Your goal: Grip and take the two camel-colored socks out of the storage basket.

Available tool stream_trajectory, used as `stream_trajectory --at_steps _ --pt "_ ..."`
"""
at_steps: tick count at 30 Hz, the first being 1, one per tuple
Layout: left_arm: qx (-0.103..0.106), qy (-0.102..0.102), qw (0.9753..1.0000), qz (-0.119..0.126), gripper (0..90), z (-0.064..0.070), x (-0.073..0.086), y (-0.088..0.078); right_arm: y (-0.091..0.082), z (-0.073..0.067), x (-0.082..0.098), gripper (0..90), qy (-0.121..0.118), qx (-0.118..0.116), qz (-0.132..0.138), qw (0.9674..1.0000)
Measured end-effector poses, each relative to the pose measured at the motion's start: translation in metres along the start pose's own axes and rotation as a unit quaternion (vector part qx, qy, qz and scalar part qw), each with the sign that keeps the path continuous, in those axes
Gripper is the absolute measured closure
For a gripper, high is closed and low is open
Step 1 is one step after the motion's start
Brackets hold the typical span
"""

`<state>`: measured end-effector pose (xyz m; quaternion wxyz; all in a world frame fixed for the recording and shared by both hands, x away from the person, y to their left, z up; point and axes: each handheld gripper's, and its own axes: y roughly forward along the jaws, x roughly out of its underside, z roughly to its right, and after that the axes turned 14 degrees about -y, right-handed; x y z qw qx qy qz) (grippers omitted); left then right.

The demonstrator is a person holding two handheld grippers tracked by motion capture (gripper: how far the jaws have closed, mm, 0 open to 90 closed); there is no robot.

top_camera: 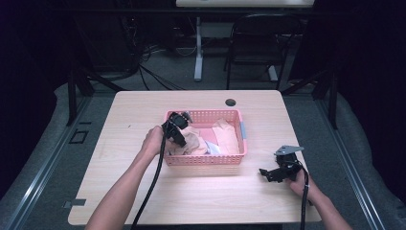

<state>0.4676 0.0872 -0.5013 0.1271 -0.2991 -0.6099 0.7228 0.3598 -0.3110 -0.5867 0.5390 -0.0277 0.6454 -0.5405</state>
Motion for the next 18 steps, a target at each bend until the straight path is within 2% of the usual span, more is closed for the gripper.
stream_trajectory --at_steps 1,2,6,9,18 --pt "-0.001 0.004 1.0 0.001 82.9 0.0 0.0 -0.001 0.0 0.0 0.0 0.0 0.0 0.0 0.0 1.0" --pt "-0.001 0.004 1.0 0.001 84.3 0.0 0.0 -0.001 0.0 0.0 0.0 0.0 0.0 0.0 0.0 1.0" --pt "-0.004 0.011 0.9999 0.008 85.7 0.001 0.001 -0.007 0.0 0.0 0.0 0.0 0.0 0.0 0.0 1.0" --pt "-0.001 0.012 0.9997 0.023 85.7 0.002 0.001 -0.018 0.0 0.0 0.0 0.0 0.0 0.0 0.0 1.0" --pt "-0.004 0.019 0.9988 0.045 85.8 0.003 0.0 -0.04 0.0 0.0 0.0 0.0 0.0 0.0 0.0 1.0"
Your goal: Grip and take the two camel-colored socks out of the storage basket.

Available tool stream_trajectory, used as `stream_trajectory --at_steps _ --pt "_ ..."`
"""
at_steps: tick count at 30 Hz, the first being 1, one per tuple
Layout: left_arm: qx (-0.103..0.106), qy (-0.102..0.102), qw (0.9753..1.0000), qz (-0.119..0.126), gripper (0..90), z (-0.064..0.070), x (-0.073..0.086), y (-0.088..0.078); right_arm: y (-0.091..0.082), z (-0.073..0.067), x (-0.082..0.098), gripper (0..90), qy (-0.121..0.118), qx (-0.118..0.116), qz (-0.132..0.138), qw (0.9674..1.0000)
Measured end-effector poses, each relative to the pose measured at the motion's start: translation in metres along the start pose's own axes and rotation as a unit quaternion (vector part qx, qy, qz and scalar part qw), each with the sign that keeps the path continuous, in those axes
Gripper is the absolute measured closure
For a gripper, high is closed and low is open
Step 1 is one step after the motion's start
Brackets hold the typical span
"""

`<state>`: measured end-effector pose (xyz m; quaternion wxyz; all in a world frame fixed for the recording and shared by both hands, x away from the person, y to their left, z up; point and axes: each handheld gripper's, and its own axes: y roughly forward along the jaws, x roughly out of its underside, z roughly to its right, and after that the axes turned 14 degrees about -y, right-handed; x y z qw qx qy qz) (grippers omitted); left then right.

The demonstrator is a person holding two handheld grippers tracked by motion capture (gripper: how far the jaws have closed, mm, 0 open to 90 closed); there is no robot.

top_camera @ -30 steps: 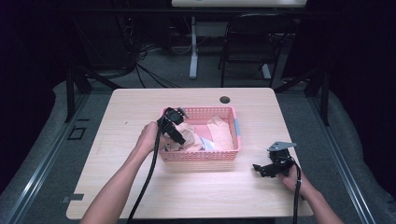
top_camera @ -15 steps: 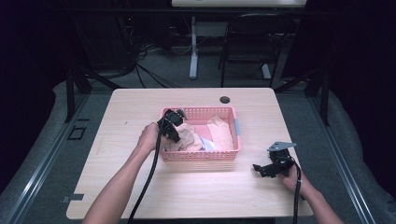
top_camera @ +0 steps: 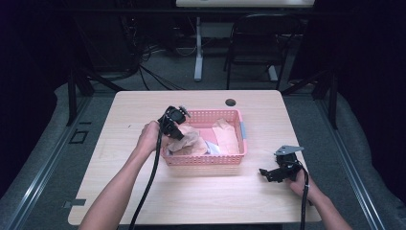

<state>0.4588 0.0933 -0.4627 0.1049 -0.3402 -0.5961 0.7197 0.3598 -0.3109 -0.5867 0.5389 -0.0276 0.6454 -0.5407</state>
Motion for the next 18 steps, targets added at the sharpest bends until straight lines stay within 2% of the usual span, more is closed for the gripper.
stream_trajectory --at_steps 9,18 --pt "0.002 0.006 0.9997 0.023 86.2 0.003 -0.006 -0.025 0.0 0.0 0.0 0.0 0.0 0.001 0.0 1.0" --pt "0.0 0.012 0.9995 0.03 86.2 0.002 -0.012 -0.048 0.0 0.0 0.0 0.0 0.001 -0.001 0.002 1.0"
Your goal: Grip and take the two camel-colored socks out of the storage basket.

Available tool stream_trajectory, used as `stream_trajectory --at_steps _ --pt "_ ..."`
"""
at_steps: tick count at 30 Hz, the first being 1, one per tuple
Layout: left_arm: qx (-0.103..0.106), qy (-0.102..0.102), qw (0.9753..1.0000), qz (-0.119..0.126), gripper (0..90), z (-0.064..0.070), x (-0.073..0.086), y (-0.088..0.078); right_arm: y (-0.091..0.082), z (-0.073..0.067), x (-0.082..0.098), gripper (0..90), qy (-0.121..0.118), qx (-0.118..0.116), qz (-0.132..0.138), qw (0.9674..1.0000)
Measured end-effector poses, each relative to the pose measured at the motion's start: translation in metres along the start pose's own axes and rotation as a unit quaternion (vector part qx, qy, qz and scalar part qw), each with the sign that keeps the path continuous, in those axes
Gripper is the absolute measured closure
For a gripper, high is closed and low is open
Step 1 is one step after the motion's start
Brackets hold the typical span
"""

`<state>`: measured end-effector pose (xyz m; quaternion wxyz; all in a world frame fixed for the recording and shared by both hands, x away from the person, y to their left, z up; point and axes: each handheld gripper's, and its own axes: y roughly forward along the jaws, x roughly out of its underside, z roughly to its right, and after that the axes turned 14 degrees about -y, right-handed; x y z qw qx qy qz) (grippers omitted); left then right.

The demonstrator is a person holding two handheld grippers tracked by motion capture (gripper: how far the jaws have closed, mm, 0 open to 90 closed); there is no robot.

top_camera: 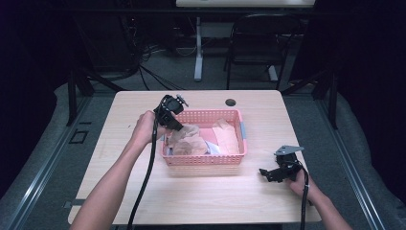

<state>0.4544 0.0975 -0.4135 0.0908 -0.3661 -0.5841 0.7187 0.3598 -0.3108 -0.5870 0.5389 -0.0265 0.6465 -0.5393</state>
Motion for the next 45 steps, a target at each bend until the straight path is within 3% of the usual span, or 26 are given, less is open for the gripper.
stream_trajectory --at_steps 9,17,26,31,43,45 --pt "0.001 0.004 0.9999 0.014 86.1 0.0 -0.004 -0.021 0.0 0.0 0.0 0.0 -0.001 0.001 -0.001 1.0" --pt "-0.003 -0.003 0.9996 0.027 86.3 -0.009 0.0 -0.039 0.0 0.0 0.0 0.0 -0.001 0.002 -0.002 1.0" --pt "-0.017 -0.025 0.9983 0.05 86.3 -0.03 0.017 -0.068 0.0 0.0 0.0 0.0 -0.001 0.002 -0.001 1.0" --pt "-0.023 -0.046 0.9968 0.061 86.2 -0.051 0.035 -0.083 -0.001 0.0 0.0 0.0 0.0 0.002 -0.002 1.0" --pt "-0.036 -0.084 0.9937 0.066 86.3 -0.082 0.067 -0.096 0.0 0.0 0.0 0.0 0.0 0.002 -0.002 1.0" --pt "-0.04 -0.098 0.9924 0.063 86.3 -0.091 0.076 -0.096 0.0 0.0 0.0 0.0 0.0 0.002 -0.002 1.0"
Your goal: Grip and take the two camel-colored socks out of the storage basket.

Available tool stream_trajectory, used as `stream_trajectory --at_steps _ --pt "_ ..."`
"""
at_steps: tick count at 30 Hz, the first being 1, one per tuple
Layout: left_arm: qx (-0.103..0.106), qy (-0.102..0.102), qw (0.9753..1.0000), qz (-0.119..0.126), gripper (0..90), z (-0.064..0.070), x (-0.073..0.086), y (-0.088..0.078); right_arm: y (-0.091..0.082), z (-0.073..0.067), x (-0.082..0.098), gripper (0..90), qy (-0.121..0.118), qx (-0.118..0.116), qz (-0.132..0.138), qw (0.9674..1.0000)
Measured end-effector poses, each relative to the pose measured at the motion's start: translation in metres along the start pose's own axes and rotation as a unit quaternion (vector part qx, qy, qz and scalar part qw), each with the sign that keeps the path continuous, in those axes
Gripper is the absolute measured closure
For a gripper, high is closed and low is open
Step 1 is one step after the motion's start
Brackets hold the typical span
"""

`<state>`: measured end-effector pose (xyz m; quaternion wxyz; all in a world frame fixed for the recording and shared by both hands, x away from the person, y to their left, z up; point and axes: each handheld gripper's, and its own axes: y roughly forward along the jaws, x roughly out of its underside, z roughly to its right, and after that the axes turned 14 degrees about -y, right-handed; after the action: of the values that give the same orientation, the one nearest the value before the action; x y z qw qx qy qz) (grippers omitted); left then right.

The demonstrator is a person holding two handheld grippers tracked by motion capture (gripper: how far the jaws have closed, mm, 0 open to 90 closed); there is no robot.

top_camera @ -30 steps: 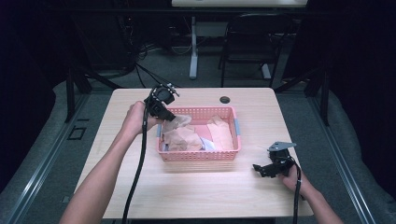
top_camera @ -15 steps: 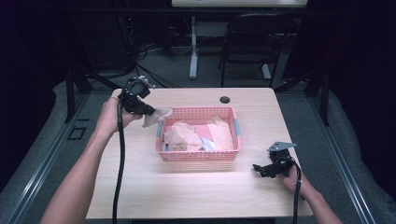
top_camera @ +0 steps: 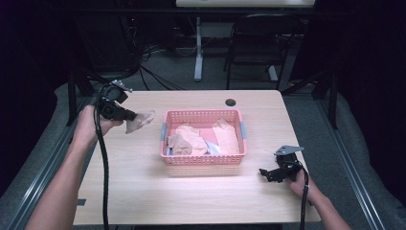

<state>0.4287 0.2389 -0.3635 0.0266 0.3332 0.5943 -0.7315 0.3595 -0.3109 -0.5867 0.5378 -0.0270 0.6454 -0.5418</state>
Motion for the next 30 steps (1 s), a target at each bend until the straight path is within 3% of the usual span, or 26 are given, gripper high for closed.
stream_trajectory --at_steps 8,9,17,26,30 --pt "-0.016 -0.033 0.9992 -0.015 86.3 -0.029 0.02 0.006 0.0 0.0 0.0 0.0 0.0 0.001 0.0 1.0" --pt "-0.021 -0.042 0.9987 -0.02 86.3 -0.037 0.027 0.009 0.0 0.0 0.0 0.0 0.0 0.0 0.0 1.0" --pt "-0.034 -0.077 0.9958 -0.035 86.4 -0.061 0.046 0.017 0.0 0.0 0.0 0.0 0.0 0.0 0.0 1.0" --pt "-0.049 -0.127 0.9883 -0.068 86.4 -0.092 0.075 0.036 0.0 0.0 0.0 0.0 0.001 0.001 0.0 1.0" --pt "-0.046 -0.151 0.9838 -0.085 86.4 -0.103 0.091 0.056 0.001 0.0 0.0 0.0 0.001 0.0 0.002 1.0"
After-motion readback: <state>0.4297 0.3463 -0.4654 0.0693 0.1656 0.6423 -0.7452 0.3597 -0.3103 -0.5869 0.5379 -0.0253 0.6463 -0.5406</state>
